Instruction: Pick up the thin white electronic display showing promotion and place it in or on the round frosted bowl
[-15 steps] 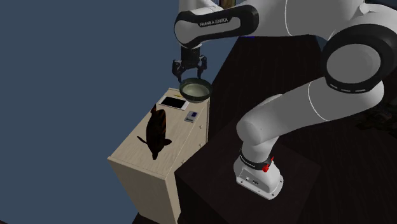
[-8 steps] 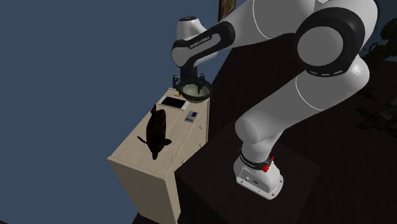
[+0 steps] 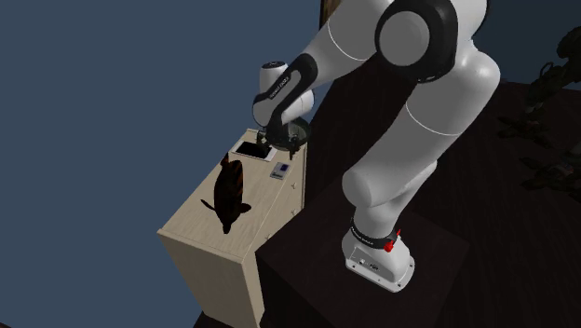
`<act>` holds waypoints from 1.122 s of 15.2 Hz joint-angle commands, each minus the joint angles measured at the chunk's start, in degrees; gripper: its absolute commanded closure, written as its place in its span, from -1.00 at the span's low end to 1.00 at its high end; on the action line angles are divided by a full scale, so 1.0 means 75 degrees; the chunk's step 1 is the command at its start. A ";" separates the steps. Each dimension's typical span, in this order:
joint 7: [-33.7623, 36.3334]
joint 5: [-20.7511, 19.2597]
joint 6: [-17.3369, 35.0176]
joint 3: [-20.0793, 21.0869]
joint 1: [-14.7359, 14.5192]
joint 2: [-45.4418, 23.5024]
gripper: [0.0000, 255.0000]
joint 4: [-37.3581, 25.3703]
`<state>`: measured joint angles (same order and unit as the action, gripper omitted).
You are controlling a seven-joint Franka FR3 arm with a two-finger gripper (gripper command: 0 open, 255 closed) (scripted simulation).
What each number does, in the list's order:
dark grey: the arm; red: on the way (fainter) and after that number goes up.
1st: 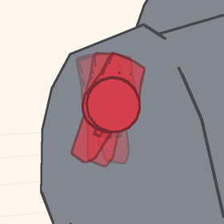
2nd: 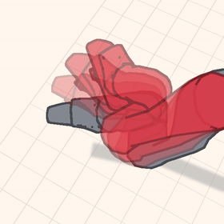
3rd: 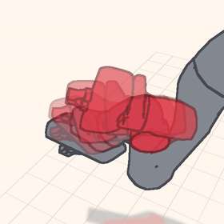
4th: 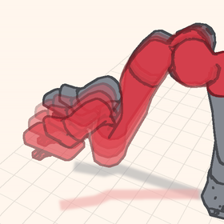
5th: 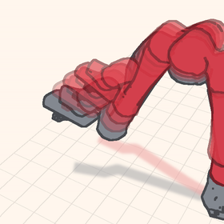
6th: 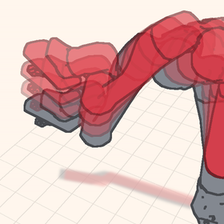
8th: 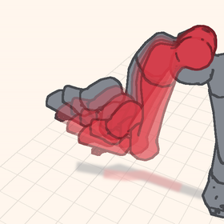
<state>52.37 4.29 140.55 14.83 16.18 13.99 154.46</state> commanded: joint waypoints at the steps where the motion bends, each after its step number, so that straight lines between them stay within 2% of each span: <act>1: 0.0664 -0.0113 0.0555 0.0096 0.0190 -0.0608 -1.00 0.0053; 9: 0.0994 -0.0530 0.1576 0.0141 0.0304 -0.1540 -1.00 0.0173; 17: 0.0993 -0.0529 0.1574 0.0137 0.0300 -0.1538 -1.00 0.0173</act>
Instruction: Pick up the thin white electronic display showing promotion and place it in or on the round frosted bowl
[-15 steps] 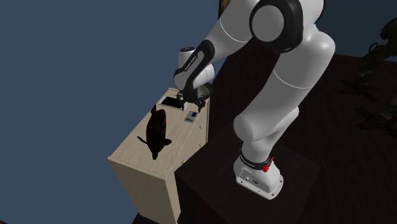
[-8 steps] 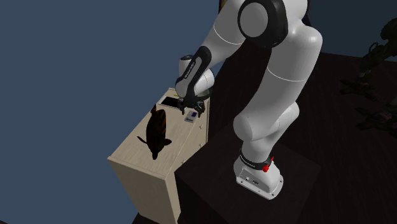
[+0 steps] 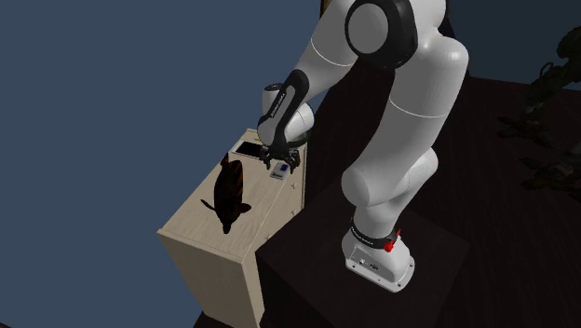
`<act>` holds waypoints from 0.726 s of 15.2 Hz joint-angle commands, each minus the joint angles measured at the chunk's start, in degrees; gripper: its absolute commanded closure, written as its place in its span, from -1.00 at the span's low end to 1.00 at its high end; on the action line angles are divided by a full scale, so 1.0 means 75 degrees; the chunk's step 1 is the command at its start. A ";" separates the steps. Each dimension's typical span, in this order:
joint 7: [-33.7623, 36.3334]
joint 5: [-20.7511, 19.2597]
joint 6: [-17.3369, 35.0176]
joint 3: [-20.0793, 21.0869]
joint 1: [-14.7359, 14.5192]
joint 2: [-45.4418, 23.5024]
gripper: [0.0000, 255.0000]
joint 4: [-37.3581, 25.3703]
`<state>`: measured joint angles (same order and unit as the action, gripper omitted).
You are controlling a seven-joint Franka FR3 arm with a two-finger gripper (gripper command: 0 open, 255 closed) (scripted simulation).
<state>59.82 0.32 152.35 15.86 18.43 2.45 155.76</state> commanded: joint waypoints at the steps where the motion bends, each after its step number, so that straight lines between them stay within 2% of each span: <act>1: 0.0000 0.0000 0.0000 0.0000 0.0000 0.0000 1.00 0.0000; 11: -0.0051 0.0071 -0.0128 0.0003 -0.0010 0.0126 1.00 -0.0006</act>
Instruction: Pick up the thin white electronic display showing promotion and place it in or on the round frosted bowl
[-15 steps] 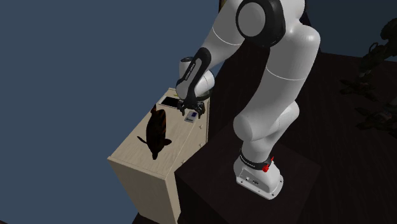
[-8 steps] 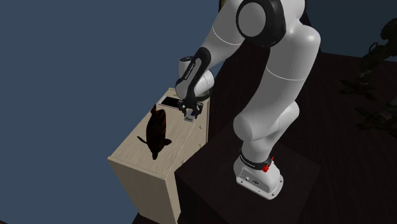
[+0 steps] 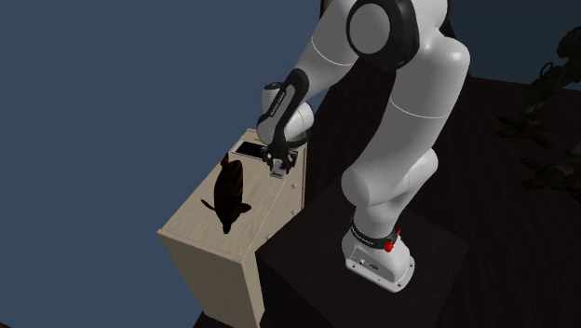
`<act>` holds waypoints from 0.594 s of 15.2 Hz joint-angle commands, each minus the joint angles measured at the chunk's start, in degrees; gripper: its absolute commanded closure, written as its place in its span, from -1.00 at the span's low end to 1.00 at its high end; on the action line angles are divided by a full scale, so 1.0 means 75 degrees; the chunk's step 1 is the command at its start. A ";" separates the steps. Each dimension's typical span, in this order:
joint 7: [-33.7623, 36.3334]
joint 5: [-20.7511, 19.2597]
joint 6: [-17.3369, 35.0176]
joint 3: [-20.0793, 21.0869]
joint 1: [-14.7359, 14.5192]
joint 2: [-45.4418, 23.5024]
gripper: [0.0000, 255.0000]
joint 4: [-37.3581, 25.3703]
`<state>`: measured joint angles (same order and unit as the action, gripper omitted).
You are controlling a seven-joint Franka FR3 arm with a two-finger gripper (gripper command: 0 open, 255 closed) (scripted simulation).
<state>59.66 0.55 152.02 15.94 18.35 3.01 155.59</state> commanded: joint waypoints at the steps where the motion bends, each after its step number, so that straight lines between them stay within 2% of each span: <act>1: -0.0078 0.0107 -0.0214 -0.0009 -0.0012 0.0178 1.00 0.0007; 9: -0.0349 0.0466 -0.1264 -0.0077 -0.0116 0.1105 1.00 -0.0139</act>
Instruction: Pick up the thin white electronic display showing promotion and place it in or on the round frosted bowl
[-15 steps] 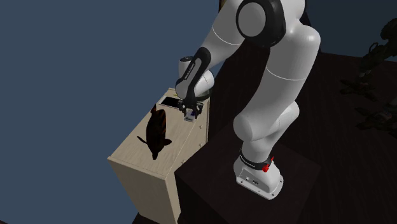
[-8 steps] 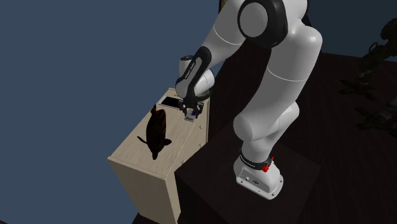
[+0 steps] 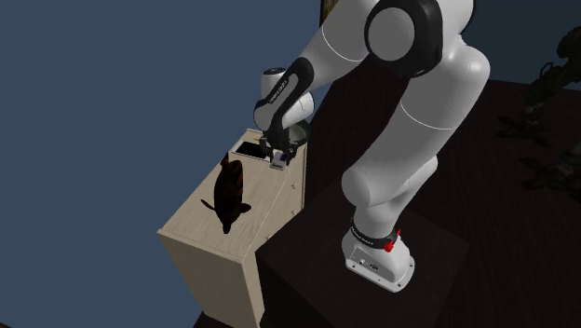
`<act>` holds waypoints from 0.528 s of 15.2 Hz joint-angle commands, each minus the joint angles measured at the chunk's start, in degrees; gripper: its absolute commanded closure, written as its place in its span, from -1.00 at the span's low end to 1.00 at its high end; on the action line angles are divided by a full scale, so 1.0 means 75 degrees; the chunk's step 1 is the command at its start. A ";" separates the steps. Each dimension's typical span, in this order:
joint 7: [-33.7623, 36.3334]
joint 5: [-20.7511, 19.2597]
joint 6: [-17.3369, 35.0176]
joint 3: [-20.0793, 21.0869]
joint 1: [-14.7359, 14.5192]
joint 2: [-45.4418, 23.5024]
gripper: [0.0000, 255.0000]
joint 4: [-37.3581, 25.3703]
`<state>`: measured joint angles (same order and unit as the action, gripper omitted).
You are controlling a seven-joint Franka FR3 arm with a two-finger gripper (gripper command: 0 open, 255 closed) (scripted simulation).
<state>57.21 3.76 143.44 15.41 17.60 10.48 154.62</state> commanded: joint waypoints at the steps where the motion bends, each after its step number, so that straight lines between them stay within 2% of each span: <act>1: -0.0045 0.0066 -0.0251 -0.0018 -0.0027 0.0214 1.00 -0.0036; 8: -0.0164 0.0199 -0.1158 -0.0105 -0.0087 0.0882 1.00 -0.0283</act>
<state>56.03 5.12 135.96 14.69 17.04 16.32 152.90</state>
